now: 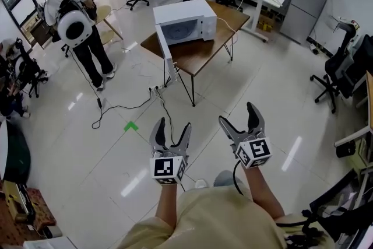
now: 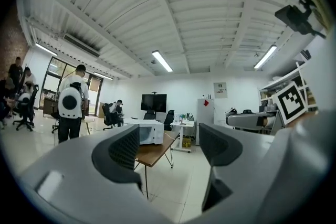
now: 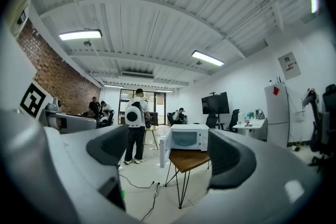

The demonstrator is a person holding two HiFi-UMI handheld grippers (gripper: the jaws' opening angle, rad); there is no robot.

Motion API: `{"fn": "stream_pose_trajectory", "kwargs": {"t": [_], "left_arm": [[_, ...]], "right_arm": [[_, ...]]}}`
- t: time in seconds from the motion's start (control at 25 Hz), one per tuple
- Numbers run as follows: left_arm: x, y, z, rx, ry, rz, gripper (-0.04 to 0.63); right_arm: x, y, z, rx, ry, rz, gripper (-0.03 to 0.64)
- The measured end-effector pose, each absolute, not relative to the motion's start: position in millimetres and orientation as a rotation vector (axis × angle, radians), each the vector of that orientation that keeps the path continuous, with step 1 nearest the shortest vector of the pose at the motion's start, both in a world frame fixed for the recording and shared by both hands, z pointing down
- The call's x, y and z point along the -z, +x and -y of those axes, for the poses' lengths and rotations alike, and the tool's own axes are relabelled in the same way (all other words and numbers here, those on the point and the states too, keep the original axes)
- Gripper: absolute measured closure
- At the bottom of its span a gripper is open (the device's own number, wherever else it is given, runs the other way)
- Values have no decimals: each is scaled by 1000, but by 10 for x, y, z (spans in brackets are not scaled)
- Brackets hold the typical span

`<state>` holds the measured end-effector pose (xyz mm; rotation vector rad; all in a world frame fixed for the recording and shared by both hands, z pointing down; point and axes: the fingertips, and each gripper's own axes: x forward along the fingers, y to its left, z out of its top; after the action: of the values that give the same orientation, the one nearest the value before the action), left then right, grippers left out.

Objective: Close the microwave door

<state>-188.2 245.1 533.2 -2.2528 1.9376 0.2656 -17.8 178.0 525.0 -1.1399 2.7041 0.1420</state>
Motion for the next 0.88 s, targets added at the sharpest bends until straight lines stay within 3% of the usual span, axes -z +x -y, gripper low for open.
{"fn": "stream_pose_trajectory", "kwargs": {"t": [0.36, 0.68, 0.88], "left_arm": [[-5628, -2139, -1425, -314, -2279, -1989, 239], [-5496, -1834, -103, -216, -2160, -2005, 239], [-5377, -1852, 339, -219, -2071, -2045, 239]], "right_arm": [[-5639, -453, -714, -71, -1074, -2741, 155], [-5561, -249, 919, -14, -953, -2697, 156], [-5397, -370, 1356, -42, -855, -2663, 158]]}}
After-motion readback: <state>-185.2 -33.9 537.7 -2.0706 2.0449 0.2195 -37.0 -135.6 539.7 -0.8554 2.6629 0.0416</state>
